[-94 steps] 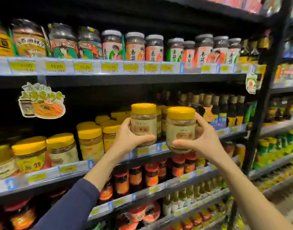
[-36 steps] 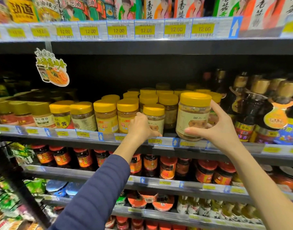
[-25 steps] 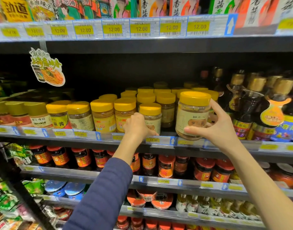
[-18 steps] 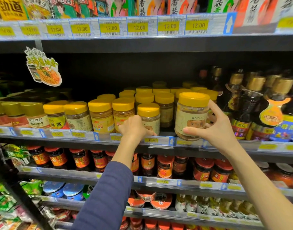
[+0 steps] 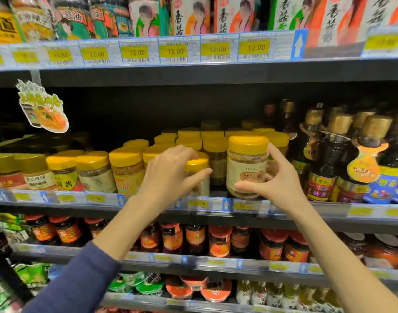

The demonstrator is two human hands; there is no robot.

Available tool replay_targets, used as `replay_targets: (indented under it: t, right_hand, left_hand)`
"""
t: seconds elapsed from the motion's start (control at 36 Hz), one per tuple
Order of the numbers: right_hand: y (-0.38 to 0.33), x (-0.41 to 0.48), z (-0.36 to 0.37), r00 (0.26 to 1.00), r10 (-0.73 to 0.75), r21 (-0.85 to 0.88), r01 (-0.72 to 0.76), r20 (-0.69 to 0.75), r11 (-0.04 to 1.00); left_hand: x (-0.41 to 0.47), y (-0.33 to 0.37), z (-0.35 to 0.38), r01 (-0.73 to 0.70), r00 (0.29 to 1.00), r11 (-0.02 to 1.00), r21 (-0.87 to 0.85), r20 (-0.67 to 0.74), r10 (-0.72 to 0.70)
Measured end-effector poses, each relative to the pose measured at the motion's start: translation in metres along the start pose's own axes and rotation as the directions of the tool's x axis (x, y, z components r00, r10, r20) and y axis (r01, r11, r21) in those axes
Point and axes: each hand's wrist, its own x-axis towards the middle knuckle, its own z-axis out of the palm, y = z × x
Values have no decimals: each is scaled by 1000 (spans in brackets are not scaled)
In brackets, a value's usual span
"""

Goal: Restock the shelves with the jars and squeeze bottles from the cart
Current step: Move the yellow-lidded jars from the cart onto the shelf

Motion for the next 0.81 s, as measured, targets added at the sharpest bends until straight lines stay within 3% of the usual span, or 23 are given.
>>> replay_targets:
  t: [0.03,0.08,0.31,0.5,0.81]
  right_hand:
    - [0,1,0,1000,-1,-7,1,-4,1000]
    - [1,2,2,1000,-3,-18,3,-8,1000]
    - [5,5,7,1000,17,-48,-17,-11,999]
    - [10,5,11,997,78,-61,-78,-9,995]
    - [9,-11,9,991,129,-79,-126,38,989]
  left_hand:
    - [5,1,-3,-108,993,989,-102,27,111]
    - [20,3,-4,-168,966,953,-251,151,210]
    - [103,31,11,99,801,964,-248,594,71]
    - [127,35,15,9,771,999,-45,637,22]
    - [129,29,19,35,772,993,-113,634,44]
